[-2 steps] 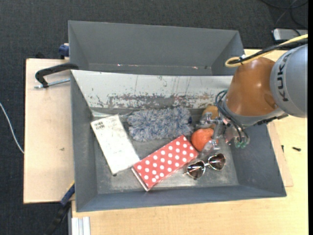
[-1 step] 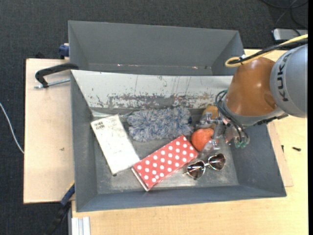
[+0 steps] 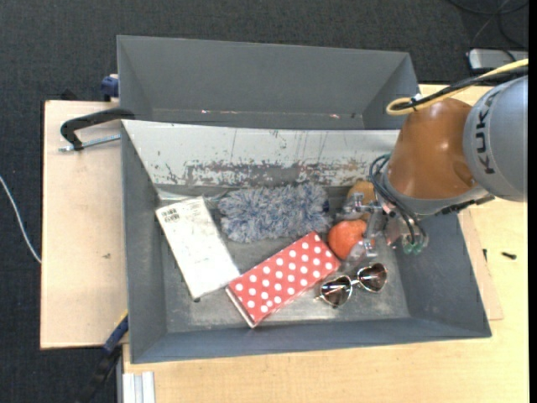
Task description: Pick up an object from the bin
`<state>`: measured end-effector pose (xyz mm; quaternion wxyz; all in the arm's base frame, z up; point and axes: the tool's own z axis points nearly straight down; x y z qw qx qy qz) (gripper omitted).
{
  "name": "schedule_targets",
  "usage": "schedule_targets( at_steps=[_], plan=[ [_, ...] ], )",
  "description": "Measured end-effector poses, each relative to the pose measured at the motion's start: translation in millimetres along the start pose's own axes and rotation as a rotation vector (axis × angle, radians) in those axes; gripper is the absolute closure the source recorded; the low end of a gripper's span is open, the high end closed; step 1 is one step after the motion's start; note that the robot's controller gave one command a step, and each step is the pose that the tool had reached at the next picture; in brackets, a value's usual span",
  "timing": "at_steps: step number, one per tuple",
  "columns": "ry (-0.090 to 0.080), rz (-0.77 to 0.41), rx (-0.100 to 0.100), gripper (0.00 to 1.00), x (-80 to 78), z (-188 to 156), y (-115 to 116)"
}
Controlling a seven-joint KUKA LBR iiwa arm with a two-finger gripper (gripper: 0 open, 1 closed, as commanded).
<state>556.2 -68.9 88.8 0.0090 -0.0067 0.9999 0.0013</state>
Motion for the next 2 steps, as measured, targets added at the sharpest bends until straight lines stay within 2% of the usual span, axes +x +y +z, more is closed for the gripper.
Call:
schedule_targets(
  at_steps=[2],
  plan=[
    [0.000, 0.000, 0.000, 1.00, 0.0, 0.0, 0.0]
  ],
)
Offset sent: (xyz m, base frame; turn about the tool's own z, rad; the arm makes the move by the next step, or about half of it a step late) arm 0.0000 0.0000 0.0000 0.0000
